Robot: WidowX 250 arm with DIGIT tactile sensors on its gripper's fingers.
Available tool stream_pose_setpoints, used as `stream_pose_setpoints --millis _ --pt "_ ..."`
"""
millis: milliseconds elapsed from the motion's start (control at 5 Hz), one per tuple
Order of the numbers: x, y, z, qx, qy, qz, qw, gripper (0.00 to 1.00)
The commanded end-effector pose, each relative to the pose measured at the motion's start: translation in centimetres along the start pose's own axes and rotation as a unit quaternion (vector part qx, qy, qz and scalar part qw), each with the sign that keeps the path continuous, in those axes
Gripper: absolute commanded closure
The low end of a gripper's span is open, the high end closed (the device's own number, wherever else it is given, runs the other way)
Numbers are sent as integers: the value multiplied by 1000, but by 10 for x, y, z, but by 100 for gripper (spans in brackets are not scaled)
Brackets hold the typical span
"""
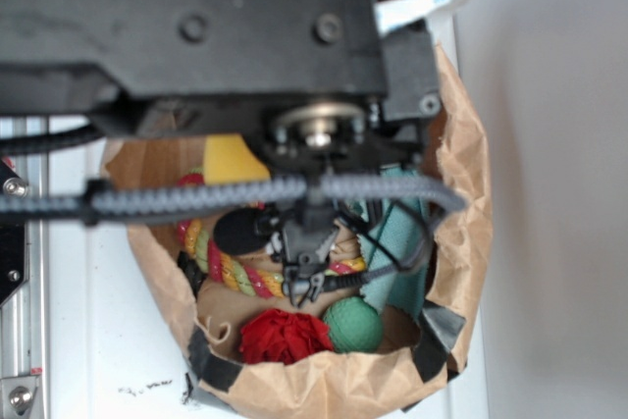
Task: Grab the green sponge.
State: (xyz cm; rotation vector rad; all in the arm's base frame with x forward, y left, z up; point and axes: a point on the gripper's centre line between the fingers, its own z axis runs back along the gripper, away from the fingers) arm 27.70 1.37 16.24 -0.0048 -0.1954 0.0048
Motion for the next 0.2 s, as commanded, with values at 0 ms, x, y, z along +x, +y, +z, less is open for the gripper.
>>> stream_pose_setpoints --millis 0 --pt "9 2 12 -7 -23 7 1000 100"
